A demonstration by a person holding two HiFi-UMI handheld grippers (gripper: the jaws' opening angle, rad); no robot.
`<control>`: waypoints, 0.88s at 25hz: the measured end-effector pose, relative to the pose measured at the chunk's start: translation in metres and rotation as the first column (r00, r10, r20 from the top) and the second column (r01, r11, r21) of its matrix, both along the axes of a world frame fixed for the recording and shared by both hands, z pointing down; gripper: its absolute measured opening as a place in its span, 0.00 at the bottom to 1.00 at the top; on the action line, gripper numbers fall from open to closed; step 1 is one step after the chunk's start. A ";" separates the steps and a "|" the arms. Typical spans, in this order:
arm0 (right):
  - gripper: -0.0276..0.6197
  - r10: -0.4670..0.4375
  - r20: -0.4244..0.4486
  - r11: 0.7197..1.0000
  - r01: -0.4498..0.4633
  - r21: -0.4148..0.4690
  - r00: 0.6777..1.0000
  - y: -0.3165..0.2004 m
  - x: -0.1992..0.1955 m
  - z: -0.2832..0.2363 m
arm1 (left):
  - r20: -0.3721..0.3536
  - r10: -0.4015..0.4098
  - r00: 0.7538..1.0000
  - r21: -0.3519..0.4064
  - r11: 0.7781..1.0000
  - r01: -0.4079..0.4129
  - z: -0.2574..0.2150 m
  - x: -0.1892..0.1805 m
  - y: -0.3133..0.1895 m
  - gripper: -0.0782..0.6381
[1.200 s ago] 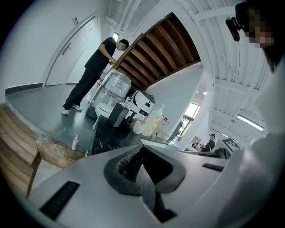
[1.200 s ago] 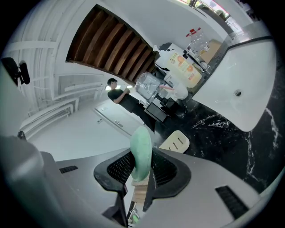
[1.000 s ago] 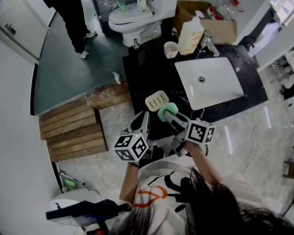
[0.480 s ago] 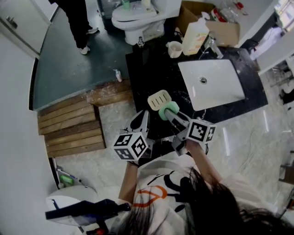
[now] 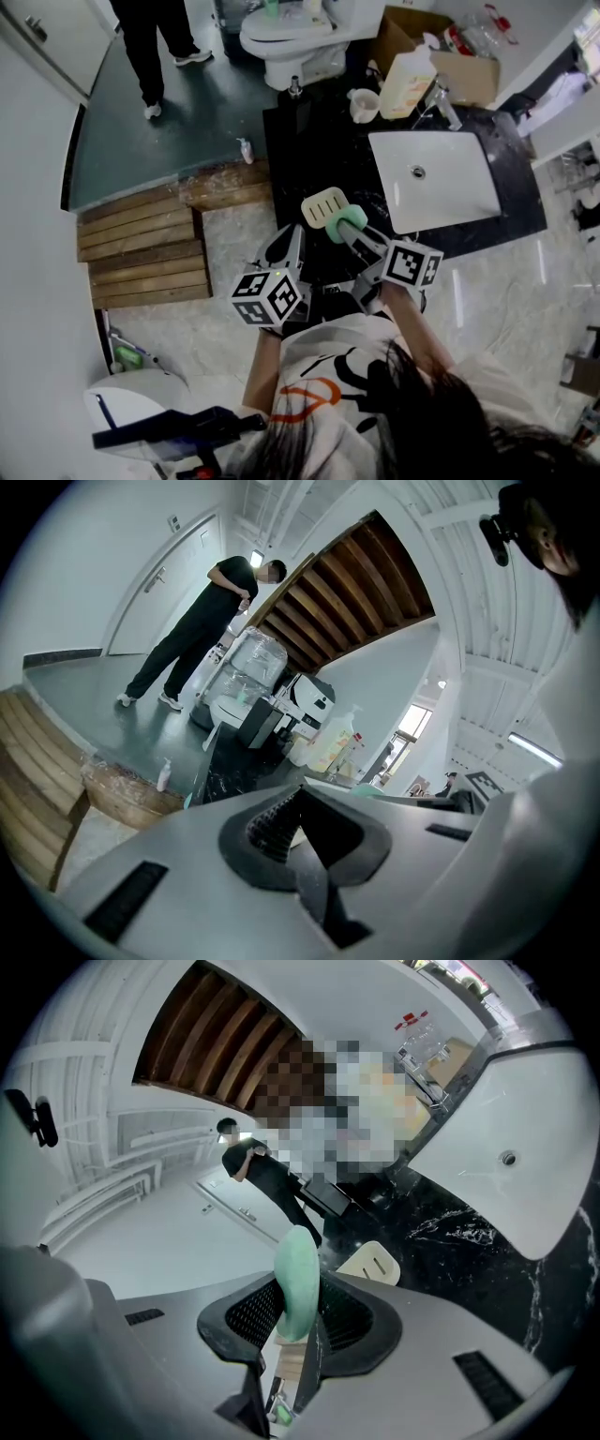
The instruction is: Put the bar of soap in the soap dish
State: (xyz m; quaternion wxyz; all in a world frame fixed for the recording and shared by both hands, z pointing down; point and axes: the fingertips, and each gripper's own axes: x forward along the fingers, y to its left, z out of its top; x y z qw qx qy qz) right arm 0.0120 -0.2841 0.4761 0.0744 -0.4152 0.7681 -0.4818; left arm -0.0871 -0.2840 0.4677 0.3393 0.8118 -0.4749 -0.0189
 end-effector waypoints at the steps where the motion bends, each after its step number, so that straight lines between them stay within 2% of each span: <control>1: 0.22 -0.003 0.001 1.000 0.003 -0.003 1.000 -0.001 0.001 0.000 | 0.000 -0.003 1.000 -0.003 1.000 0.003 0.001 0.001 0.000 0.11; 13: 0.22 -0.095 -0.101 0.995 0.094 -0.019 0.990 -0.022 0.015 0.020 | 0.009 -0.023 1.000 -0.029 0.999 0.023 0.010 0.007 0.002 0.11; 22: 0.22 -0.093 -0.041 0.992 0.089 -0.088 0.995 -0.047 0.002 0.039 | 0.009 -0.041 0.999 -0.034 0.999 0.041 0.012 0.004 -0.003 0.11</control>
